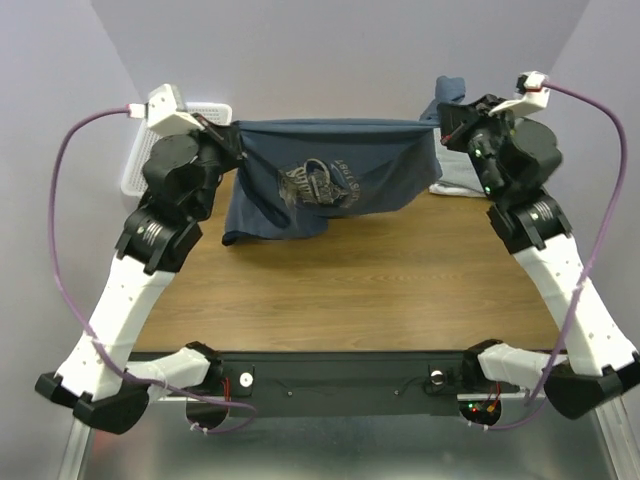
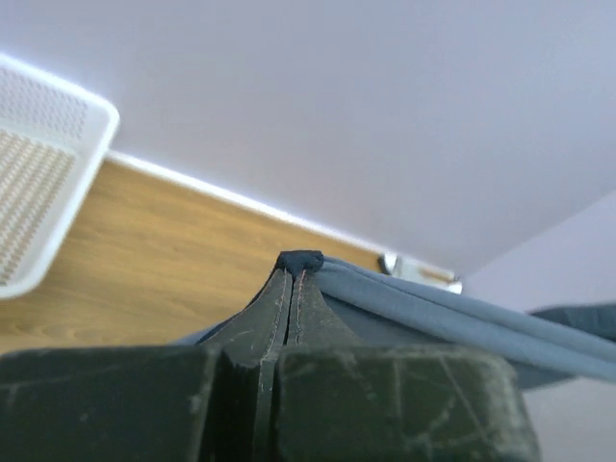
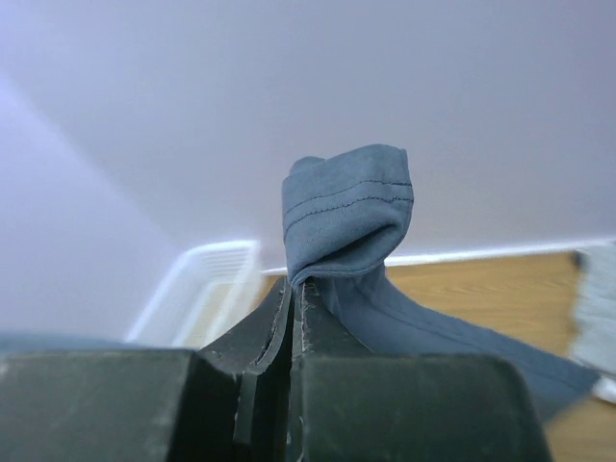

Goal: Fold and stack the tank tops
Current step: Flatten the tank top out

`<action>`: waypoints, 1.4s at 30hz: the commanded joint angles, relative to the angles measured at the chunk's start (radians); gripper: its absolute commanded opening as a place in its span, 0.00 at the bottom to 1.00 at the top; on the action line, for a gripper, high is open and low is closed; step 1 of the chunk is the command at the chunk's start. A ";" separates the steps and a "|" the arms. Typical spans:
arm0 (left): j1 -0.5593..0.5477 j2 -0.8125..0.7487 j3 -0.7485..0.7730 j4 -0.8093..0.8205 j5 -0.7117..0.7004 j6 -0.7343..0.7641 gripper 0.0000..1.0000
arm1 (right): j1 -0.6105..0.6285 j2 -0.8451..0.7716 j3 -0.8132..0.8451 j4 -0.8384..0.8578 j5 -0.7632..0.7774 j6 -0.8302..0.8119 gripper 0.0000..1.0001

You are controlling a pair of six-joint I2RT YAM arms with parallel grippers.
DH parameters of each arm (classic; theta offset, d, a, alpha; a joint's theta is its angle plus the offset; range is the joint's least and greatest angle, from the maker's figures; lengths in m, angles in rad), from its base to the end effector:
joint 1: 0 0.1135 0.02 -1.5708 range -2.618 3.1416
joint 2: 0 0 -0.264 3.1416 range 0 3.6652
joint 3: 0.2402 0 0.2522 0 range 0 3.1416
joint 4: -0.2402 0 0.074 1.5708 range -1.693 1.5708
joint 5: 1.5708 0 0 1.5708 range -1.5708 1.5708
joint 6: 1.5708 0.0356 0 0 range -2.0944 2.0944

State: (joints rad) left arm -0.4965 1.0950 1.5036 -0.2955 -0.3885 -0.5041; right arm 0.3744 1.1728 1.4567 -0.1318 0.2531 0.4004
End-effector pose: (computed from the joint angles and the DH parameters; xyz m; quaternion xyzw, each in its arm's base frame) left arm 0.1878 -0.0864 0.5126 -0.1465 0.6529 -0.2383 0.7039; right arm 0.2297 0.0807 0.4995 0.1042 0.6448 0.2082 0.7280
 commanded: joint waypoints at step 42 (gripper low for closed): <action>-0.034 0.293 -0.228 0.211 0.031 -0.348 0.48 | -0.100 0.360 -0.326 -0.060 0.074 0.176 0.87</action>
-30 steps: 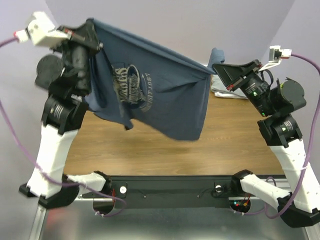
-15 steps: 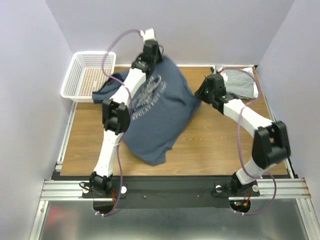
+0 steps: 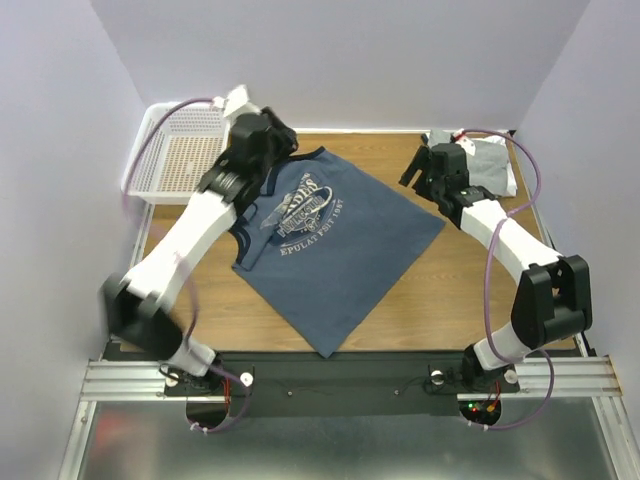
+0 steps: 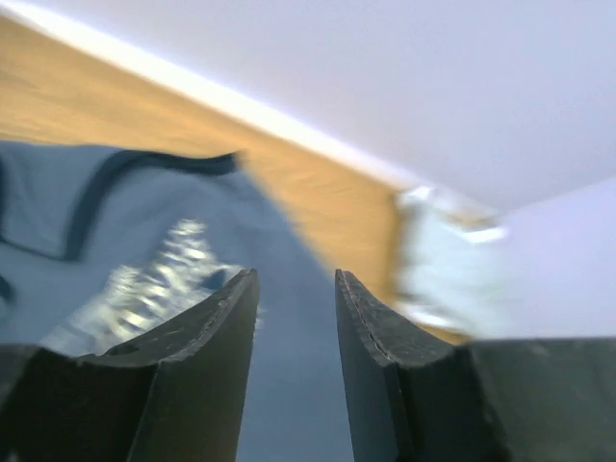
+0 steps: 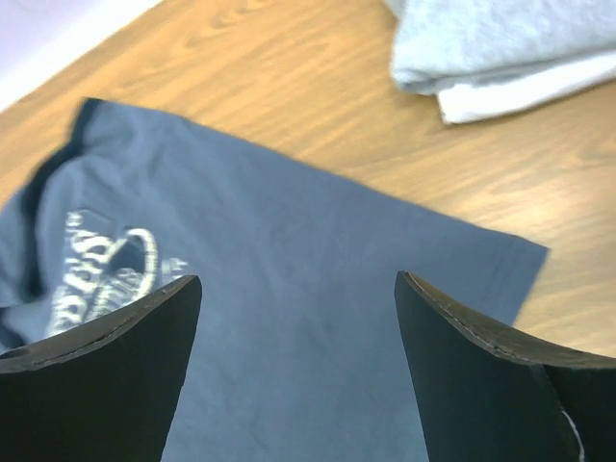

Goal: Fold and stack the tank tops
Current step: Flatten the tank top out

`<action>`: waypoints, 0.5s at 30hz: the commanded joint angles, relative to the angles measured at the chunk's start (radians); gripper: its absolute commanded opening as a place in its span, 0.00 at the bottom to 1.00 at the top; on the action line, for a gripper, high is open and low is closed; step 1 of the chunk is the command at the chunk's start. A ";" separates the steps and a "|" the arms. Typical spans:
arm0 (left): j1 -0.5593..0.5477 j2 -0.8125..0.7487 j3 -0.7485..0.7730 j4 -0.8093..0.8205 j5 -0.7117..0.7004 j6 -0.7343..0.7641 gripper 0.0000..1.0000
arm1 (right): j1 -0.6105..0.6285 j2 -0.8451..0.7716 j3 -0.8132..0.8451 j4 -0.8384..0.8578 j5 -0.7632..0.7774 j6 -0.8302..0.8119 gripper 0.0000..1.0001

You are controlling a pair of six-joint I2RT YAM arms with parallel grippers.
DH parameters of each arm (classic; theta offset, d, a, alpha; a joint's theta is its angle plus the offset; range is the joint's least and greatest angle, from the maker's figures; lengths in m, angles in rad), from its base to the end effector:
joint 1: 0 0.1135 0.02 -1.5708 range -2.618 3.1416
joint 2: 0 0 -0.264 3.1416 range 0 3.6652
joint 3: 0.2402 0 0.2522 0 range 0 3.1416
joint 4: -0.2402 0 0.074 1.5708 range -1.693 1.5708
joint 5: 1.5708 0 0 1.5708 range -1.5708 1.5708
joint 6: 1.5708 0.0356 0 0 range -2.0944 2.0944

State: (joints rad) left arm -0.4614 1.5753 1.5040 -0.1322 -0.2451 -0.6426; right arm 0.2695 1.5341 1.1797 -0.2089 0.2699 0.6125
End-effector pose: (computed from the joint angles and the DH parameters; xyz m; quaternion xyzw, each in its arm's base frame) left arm 0.3406 -0.1597 0.3980 -0.1465 0.7593 -0.2480 0.5835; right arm 0.3423 0.0847 0.2907 0.2121 0.8440 0.0976 0.4829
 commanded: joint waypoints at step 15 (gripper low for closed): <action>-0.793 -0.417 -0.860 -0.236 -0.175 -0.952 0.41 | -0.131 0.199 -0.025 0.028 -0.072 -0.145 0.82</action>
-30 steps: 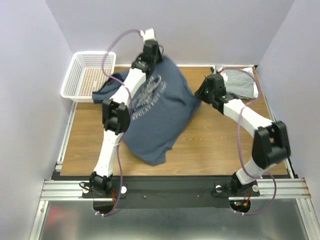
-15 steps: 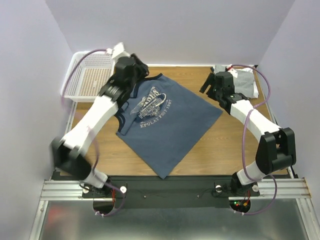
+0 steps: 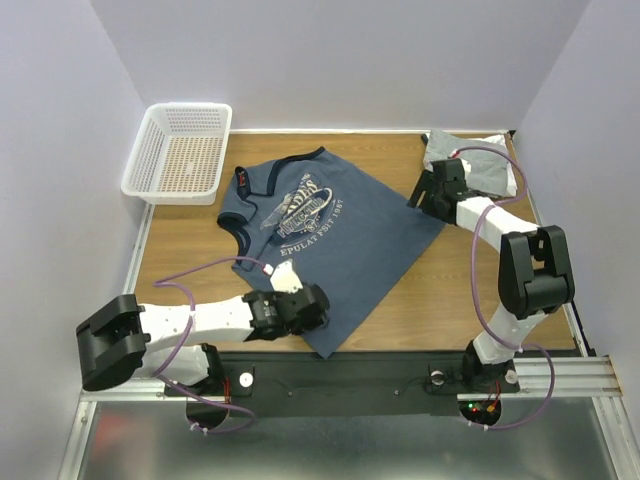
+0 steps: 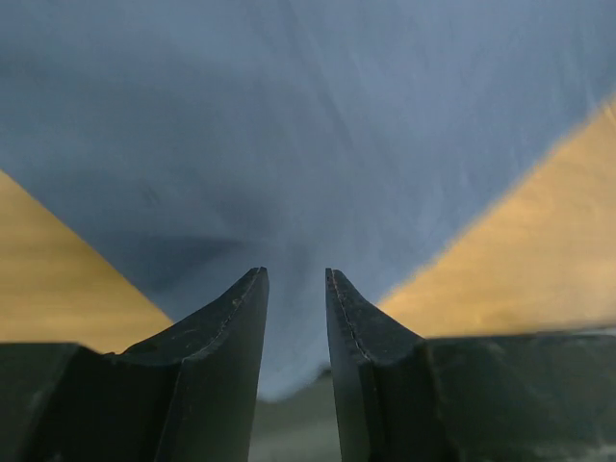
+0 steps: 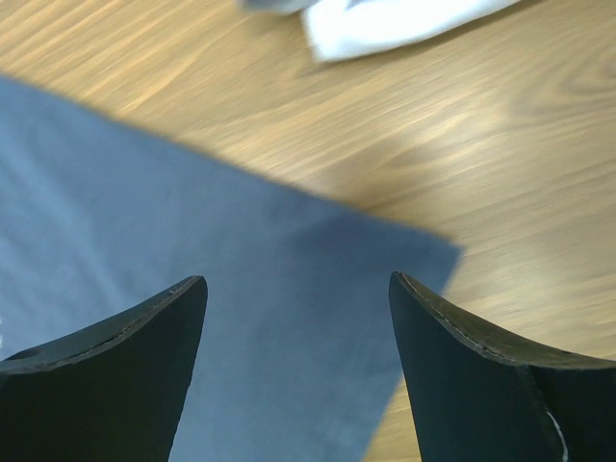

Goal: Fold and stack the tank tops
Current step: Flatten the tank top out

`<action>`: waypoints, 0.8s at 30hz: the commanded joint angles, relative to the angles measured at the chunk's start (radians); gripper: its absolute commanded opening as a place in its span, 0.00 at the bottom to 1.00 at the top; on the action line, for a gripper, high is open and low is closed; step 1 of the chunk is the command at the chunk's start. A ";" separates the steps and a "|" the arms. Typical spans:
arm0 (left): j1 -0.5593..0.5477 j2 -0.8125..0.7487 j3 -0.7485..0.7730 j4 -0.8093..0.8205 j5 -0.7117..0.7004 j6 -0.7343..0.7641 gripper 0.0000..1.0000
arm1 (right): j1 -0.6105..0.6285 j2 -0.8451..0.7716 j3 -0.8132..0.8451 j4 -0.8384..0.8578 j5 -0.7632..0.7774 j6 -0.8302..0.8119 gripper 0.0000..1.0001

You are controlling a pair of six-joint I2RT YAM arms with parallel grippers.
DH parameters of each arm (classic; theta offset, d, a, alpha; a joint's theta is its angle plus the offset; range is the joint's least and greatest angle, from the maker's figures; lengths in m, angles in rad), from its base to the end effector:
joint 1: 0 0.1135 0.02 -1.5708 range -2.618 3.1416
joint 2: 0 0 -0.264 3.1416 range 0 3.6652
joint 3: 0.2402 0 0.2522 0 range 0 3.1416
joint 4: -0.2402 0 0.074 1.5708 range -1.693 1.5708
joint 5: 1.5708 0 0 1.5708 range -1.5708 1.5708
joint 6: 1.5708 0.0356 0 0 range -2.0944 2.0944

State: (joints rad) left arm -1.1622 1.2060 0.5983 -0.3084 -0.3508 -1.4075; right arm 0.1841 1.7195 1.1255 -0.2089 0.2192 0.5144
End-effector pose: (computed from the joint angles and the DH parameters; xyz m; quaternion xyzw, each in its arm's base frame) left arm 0.1013 -0.2031 0.1843 -0.1697 0.9185 -0.2571 0.2478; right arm 0.3664 0.0603 0.2090 0.1919 0.9024 0.0321 0.3846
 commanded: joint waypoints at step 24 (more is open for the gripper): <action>0.462 0.082 0.015 0.061 -0.116 0.136 0.44 | -0.058 0.080 -0.042 0.029 -0.049 -0.024 0.60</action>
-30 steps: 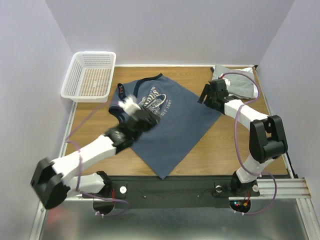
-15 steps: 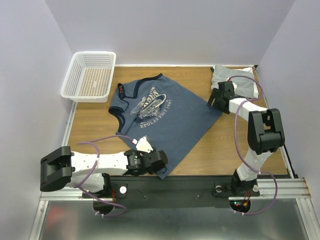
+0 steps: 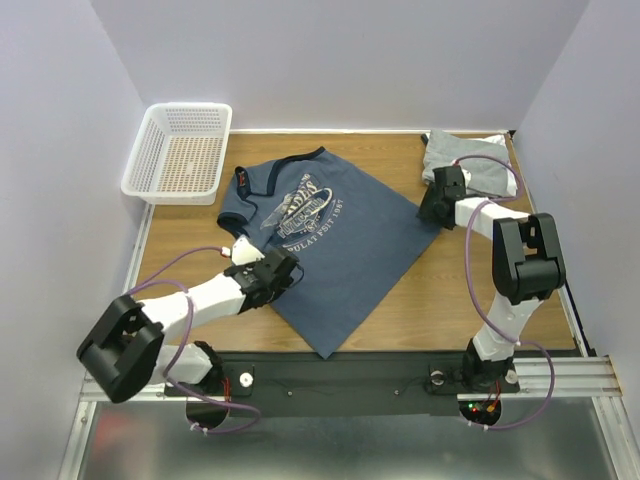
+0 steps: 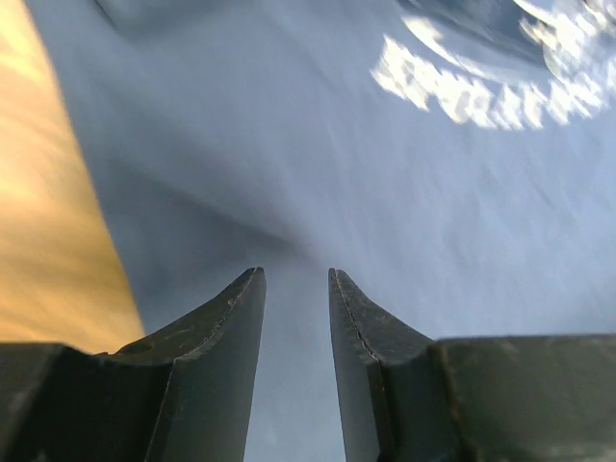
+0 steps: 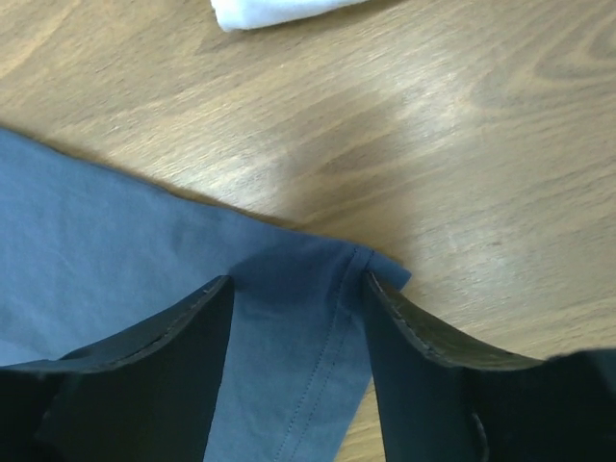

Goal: Fold and stack the tank tops
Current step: Flatten the tank top out

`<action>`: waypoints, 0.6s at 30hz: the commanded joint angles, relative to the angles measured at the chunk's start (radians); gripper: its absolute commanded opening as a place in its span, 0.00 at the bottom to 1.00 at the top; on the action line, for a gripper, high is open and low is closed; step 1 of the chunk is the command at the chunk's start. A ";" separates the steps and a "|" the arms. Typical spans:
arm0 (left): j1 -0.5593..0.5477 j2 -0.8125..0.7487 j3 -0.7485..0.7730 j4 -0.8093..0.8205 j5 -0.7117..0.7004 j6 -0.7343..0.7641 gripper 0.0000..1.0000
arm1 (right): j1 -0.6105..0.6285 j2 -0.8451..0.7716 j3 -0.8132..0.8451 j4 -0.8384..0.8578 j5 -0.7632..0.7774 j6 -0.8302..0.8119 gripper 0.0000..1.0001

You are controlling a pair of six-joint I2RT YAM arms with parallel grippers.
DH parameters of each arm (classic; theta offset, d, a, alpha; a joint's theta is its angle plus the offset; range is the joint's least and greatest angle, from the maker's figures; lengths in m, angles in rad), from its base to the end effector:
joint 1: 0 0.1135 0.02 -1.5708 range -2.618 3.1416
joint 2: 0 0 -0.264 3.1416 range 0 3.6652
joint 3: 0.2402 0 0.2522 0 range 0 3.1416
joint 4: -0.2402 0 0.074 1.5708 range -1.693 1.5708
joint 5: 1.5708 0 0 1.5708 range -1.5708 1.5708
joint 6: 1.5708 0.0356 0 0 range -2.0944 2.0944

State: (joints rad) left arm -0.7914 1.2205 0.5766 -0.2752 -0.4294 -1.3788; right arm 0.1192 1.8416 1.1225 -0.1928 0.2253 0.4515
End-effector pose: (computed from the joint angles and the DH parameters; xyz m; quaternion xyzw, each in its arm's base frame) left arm 0.1693 -0.1502 0.1778 -0.3332 0.8663 -0.1824 0.3245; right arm 0.3792 0.0374 0.1657 0.1914 0.9213 -0.0116 0.3384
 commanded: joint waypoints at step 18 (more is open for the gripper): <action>0.423 0.841 0.882 -0.010 0.012 0.616 0.38 | 0.175 -0.426 -0.443 0.184 -0.179 0.303 0.50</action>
State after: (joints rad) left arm -0.3904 1.9701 1.3067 -0.2325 -0.4179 -0.9440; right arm 0.2123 1.4944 0.7250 -0.1028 0.0563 0.6384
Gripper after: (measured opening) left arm 0.381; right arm 0.504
